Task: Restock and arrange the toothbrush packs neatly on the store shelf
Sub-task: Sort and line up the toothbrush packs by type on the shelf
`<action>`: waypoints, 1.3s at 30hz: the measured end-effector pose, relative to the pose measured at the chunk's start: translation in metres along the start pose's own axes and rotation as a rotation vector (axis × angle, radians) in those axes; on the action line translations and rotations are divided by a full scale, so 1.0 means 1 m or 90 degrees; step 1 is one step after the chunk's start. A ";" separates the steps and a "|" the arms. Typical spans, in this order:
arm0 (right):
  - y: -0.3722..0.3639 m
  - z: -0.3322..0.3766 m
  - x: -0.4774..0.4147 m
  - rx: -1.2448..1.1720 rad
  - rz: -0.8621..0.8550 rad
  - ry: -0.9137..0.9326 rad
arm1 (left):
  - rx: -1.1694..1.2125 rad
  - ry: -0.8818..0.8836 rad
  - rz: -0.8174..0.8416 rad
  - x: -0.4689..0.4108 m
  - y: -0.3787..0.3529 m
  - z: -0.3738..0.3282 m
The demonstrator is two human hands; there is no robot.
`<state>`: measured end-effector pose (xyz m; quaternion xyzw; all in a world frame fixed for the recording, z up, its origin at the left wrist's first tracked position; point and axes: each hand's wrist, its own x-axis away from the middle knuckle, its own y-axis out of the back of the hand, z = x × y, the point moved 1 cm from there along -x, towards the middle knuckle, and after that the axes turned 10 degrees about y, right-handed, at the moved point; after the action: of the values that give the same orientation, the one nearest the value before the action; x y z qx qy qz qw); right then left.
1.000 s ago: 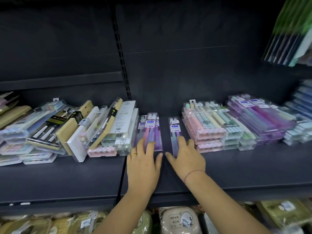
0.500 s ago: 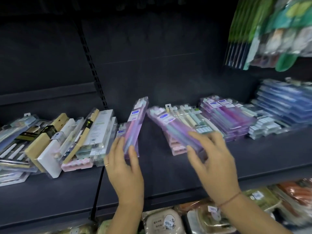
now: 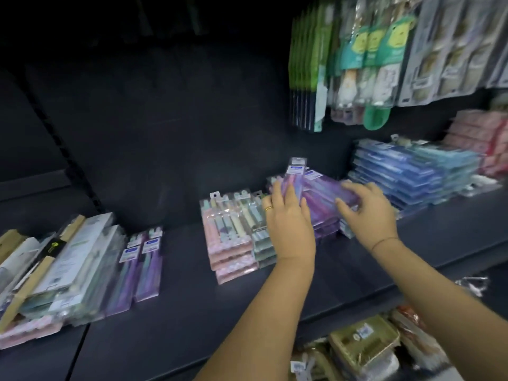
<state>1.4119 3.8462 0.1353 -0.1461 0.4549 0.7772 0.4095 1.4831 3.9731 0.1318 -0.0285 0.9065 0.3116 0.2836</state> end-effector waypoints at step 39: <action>-0.058 0.166 0.073 -0.238 0.097 0.326 | -0.104 0.051 0.069 0.030 0.171 0.151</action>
<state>1.4350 4.0346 0.1481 -0.3750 0.4019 0.8139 0.1884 1.4937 4.2021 0.1119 -0.0145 0.8888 0.3982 0.2266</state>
